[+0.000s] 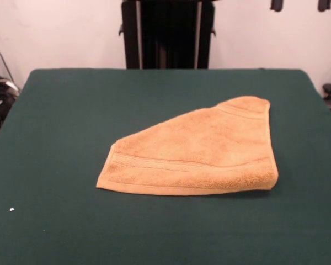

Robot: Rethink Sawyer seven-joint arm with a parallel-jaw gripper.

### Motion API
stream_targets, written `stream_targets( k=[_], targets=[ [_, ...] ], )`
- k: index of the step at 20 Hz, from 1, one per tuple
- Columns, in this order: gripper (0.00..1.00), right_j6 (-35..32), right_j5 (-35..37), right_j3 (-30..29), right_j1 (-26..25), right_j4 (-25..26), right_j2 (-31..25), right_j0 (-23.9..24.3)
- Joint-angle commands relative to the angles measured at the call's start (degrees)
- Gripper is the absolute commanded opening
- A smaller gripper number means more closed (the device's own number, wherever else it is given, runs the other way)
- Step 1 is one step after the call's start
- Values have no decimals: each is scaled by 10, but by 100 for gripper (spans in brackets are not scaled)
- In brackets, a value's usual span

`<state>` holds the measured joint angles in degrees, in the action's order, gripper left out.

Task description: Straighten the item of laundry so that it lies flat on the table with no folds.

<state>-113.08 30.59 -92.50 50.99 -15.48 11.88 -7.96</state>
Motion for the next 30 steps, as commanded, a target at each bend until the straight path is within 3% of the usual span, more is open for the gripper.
stream_targets(
  k=[1,16,30],
  targets=[
    [100,-75,38,55,-92,-2,-65,3],
    [100,-127,54,199,-195,-23,-42,-21],
    [100,8,52,328,-281,13,-103,37]
  ],
)
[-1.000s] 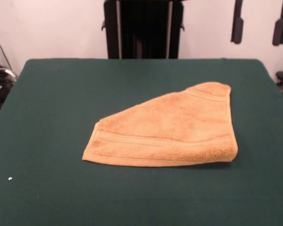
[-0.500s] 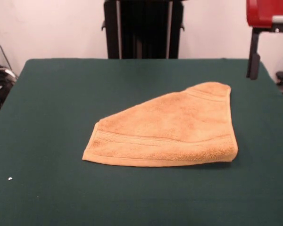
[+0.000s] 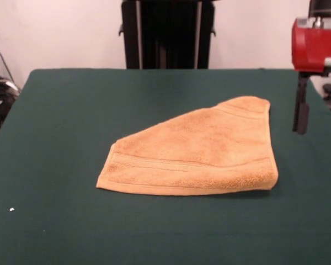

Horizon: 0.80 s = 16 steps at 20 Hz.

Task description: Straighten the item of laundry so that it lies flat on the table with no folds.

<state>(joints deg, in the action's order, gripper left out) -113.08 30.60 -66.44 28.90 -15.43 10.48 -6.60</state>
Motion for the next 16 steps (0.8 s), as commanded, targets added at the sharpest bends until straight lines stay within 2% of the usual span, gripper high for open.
stream_targets(
  k=[1,10,16],
  targets=[
    [100,16,59,71,-62,15,-94,28],
    [100,114,115,63,-38,55,-138,85],
    [100,141,135,50,-24,87,-166,117]
  ],
)
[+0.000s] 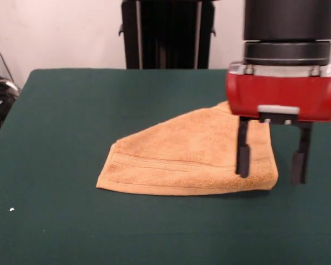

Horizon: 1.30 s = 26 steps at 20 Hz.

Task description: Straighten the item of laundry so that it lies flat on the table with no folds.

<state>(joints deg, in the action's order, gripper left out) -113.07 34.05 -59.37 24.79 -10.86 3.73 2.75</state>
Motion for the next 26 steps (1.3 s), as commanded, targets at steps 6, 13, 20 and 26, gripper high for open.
stream_targets(
  k=[6,13,20,26],
  targets=[
    [100,129,63,-85,28,69,-133,49],
    [100,76,5,-144,33,86,-168,60],
    [100,14,-17,-170,44,87,-173,50],
    [100,-11,-31,-172,38,86,-174,40]
  ],
)
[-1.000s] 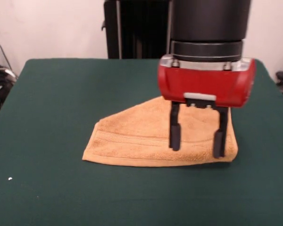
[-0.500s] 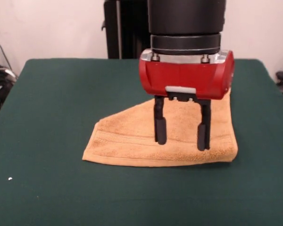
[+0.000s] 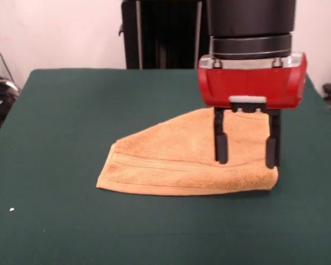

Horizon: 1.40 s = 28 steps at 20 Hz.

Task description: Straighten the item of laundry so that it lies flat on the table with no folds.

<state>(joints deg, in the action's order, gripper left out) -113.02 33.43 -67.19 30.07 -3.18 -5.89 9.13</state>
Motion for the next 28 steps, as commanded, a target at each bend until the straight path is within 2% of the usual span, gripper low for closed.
stream_targets(
  k=[1,28],
  targets=[
    [100,-12,-32,-93,-19,11,-80,-24],
    [100,15,-54,-103,-54,77,-90,1]
  ],
)
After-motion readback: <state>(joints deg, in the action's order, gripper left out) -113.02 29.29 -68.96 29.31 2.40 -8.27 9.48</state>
